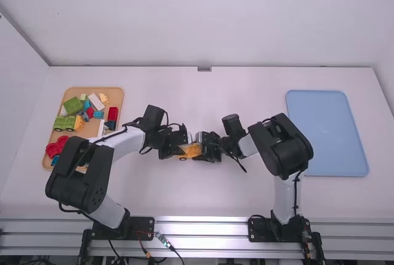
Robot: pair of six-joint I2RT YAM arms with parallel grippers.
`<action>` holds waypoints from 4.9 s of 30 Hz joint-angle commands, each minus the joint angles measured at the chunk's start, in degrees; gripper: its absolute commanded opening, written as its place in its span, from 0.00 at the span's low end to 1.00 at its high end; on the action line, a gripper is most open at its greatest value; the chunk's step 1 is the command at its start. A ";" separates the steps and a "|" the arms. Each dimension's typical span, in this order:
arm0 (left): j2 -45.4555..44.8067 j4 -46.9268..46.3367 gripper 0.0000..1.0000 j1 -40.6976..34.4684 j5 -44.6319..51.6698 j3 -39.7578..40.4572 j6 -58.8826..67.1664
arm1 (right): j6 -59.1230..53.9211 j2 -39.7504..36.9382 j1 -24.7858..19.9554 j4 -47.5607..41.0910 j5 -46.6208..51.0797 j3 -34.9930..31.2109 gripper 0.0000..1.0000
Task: Assemble lego blocks to make yellow taxi
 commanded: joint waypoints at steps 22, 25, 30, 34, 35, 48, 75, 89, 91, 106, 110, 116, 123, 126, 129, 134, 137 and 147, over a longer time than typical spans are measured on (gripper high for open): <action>1.53 -0.33 0.06 -0.35 0.81 -0.85 1.75 | 0.26 0.46 -0.15 -0.95 3.16 0.02 0.44; 2.41 0.33 0.05 -0.35 0.20 -0.74 1.11 | 0.28 0.46 -0.15 -1.00 3.14 0.02 0.44; 2.54 1.05 0.06 -0.35 -0.02 -0.72 1.36 | 0.28 0.46 -0.13 -1.06 3.14 0.00 0.44; 2.54 1.70 0.06 -0.35 -2.84 -0.94 1.31 | 0.26 0.46 -0.15 -1.19 3.19 0.00 0.44; 2.54 1.86 0.07 -0.37 -2.78 -0.98 1.29 | 0.28 0.46 -0.15 -1.19 3.14 0.00 0.44; 2.54 0.94 0.51 -0.35 -2.54 -0.57 1.16 | 0.28 0.46 -0.15 -1.19 3.16 0.00 0.45; 0.55 -11.61 0.59 0.33 0.46 11.43 1.40 | 0.72 0.46 -2.34 -1.45 3.16 0.00 0.45; 0.57 -0.83 0.02 -0.02 8.15 3.32 2.23 | 0.72 0.46 -1.88 -1.39 3.16 0.00 0.45; 0.57 -0.37 0.02 -0.22 8.87 2.80 2.93 | 0.74 0.46 -1.88 -1.39 3.19 0.00 0.45; 0.70 2.71 0.02 -0.33 5.49 0.15 -2.60 | 1.16 0.46 -1.88 -1.41 3.14 0.00 0.45; 0.70 4.13 0.02 -0.15 2.99 -0.79 -5.42 | 1.18 0.46 -1.88 -1.37 3.19 0.02 0.45; 0.70 4.59 0.02 -0.31 1.99 -1.33 -6.19 | 1.14 0.46 -1.86 -1.39 3.16 0.00 0.45; 0.70 7.74 0.02 -0.11 -0.24 -3.63 -8.72 | 1.14 0.46 -1.88 -1.21 3.14 0.00 0.45; 0.70 8.46 0.02 -0.11 -1.99 -4.22 -10.78 | 1.14 0.46 -1.88 -1.21 3.16 0.07 0.45; 0.70 8.26 0.02 -0.11 -2.05 -4.63 -10.97 | 1.11 0.46 -1.88 -1.17 3.16 0.04 0.45; 0.88 8.15 0.02 -0.02 0.04 -5.49 -10.99 | 1.14 0.46 -1.88 -0.95 3.19 0.07 0.45; 2.28 9.35 0.02 0.00 0.68 -5.60 -11.96 | 1.16 0.46 -1.88 -0.97 3.16 0.07 0.45; 11.83 -0.76 0.01 -0.22 5.33 3.56 -6.62 | 1.97 0.46 -1.99 -3.12 3.47 1.44 0.45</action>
